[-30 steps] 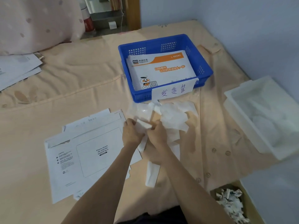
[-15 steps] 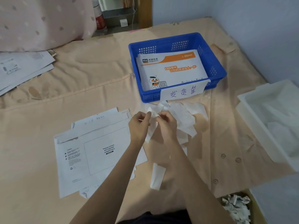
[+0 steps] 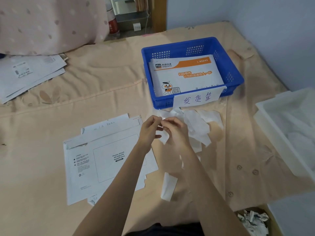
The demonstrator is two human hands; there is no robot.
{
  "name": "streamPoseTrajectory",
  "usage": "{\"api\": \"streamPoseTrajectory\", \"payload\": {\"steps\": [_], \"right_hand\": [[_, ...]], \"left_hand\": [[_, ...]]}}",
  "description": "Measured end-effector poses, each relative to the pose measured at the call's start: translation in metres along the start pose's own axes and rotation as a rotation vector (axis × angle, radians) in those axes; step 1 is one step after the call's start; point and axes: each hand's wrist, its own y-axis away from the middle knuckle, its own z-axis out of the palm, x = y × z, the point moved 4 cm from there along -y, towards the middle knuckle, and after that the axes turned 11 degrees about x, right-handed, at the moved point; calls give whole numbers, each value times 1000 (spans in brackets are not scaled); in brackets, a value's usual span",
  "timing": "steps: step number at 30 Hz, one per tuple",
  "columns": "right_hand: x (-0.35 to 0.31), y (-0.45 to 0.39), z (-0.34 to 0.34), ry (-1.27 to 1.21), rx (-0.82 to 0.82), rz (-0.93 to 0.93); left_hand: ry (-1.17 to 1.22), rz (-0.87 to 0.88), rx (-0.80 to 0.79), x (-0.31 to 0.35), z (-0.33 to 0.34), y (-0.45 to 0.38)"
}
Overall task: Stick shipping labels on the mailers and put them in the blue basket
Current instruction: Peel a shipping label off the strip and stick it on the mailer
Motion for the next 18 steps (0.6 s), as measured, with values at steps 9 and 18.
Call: {"api": "streamPoseTrajectory", "payload": {"steps": [9, 18], "right_hand": [[-16, -8, -2, 246, -156, 175], [-18, -8, -9, 61, -220, 252]], "left_hand": [[-81, 85, -103, 5, 0, -5], [-10, 2, -191, 6, -3, -4]]}}
